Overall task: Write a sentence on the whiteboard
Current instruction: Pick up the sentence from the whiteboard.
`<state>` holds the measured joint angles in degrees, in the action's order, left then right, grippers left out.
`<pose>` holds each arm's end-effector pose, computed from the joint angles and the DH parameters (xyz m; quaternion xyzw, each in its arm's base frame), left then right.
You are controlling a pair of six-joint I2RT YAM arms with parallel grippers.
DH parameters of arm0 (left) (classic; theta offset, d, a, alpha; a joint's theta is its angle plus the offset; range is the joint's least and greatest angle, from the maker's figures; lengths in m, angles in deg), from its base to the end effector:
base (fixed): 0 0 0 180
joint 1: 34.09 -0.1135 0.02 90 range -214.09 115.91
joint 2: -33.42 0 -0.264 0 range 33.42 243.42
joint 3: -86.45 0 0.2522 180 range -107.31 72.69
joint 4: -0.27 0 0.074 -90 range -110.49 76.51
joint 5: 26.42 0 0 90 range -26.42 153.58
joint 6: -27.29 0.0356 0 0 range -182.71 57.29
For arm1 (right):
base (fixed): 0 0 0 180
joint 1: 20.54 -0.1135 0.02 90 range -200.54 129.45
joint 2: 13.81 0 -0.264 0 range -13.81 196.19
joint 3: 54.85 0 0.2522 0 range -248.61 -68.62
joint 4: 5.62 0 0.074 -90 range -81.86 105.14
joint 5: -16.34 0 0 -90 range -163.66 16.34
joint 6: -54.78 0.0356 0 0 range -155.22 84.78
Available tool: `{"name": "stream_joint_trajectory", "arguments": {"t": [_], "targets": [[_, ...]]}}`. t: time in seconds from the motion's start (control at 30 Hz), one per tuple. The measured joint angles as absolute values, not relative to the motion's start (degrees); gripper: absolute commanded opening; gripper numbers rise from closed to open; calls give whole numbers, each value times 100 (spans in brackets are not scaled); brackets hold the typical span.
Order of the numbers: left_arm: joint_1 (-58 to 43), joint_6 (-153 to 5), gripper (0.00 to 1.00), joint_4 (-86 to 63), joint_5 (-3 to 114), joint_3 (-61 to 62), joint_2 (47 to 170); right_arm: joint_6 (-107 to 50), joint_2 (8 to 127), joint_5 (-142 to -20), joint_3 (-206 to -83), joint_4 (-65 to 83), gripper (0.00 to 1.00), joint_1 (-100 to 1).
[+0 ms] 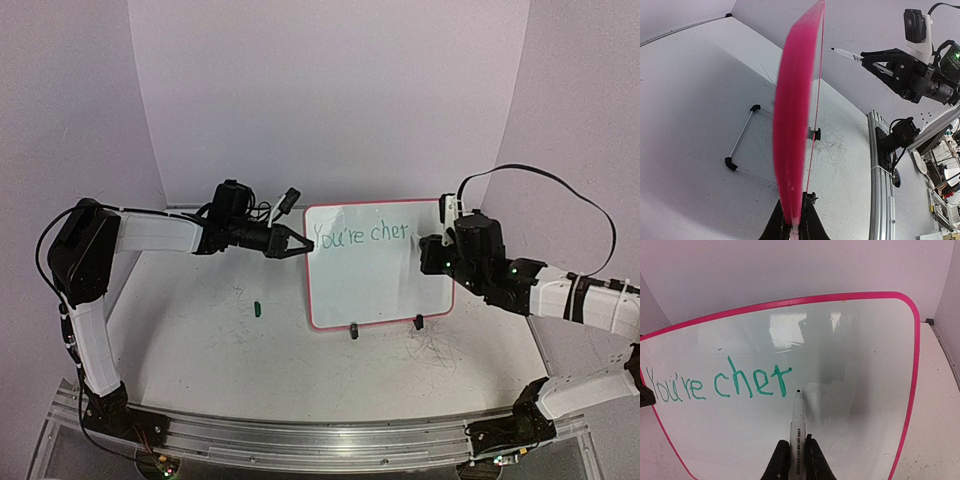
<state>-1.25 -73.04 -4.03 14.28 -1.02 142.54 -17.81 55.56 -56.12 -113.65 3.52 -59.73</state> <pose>0.3452 -0.2549 0.2274 0.3673 0.7126 -0.5061 0.3181 0.2211 0.1664 0.2779 -0.0665 0.8102 0.1599 0.5600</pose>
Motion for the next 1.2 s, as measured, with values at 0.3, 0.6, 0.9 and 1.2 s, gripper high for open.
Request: {"name": "stream_joint_trajectory", "arguments": {"t": [0.3,0.6,0.9,1.2], "targets": [[-125,-7304,0,-406,1428,-102,14254,-1834,5735,-5730,-11515,371,0,-5946],[-125,-7304,0,-403,1428,-102,14254,-1983,5836,-5677,-11675,456,0,-5930],[-125,-7304,0,-406,1428,-102,14254,-2088,5860,-5696,-11739,452,0,-5772],[-125,-7304,0,-406,1428,-102,14254,-2133,5974,-5740,-11892,417,0,-5769]]}}
